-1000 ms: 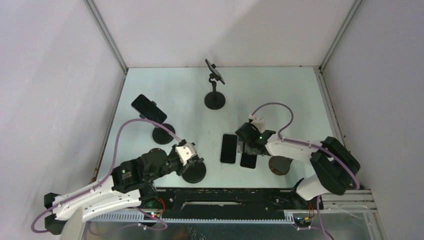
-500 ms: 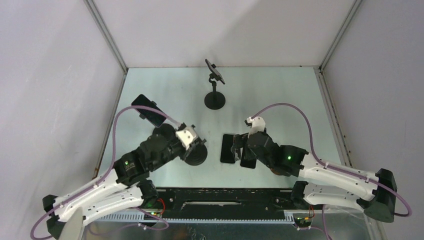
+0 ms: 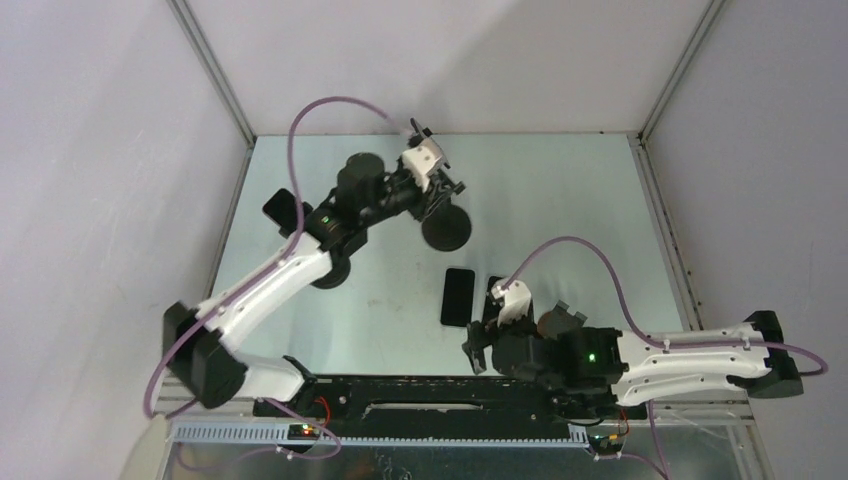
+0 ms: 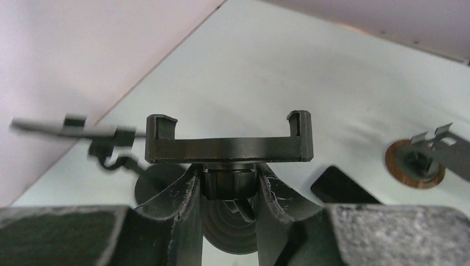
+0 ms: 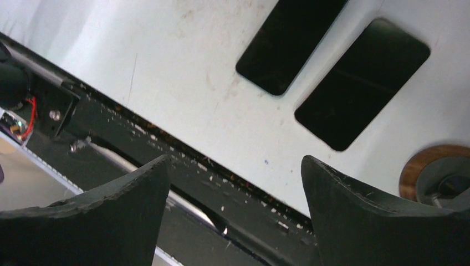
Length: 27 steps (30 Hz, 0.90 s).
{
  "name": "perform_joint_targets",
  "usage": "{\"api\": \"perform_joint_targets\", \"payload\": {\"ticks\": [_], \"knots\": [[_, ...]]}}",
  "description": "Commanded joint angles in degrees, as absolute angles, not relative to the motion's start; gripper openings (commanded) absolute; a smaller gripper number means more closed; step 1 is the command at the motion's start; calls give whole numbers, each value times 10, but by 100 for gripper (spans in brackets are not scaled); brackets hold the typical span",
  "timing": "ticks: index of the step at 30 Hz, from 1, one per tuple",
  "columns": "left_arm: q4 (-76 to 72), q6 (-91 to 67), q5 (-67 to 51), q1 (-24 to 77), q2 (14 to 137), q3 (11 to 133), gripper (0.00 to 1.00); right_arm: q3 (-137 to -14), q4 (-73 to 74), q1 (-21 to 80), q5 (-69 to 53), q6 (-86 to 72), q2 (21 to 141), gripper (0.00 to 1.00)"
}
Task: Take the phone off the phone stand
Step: Place the phone stand at the center of the board.
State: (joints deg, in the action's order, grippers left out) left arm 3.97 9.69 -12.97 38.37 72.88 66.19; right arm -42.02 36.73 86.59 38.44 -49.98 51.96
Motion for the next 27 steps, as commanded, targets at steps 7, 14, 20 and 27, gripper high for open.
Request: {"api": "perform_joint_targets", "payload": {"ticks": [7, 14, 20, 27], "knots": [[-68, 115, -289, 411, 974, 907, 1, -354, 368, 990, 480, -689, 592, 88], [-21, 137, -270, 427, 1112, 1016, 3, -382, 359, 999, 480, -692, 689, 89], [-42, 103, -271, 426, 1171, 1043, 14, -383, 372, 1002, 479, -699, 698, 89], [-37, 102, -253, 427, 1178, 1030, 34, -383, 379, 1005, 481, -714, 701, 89]]}}
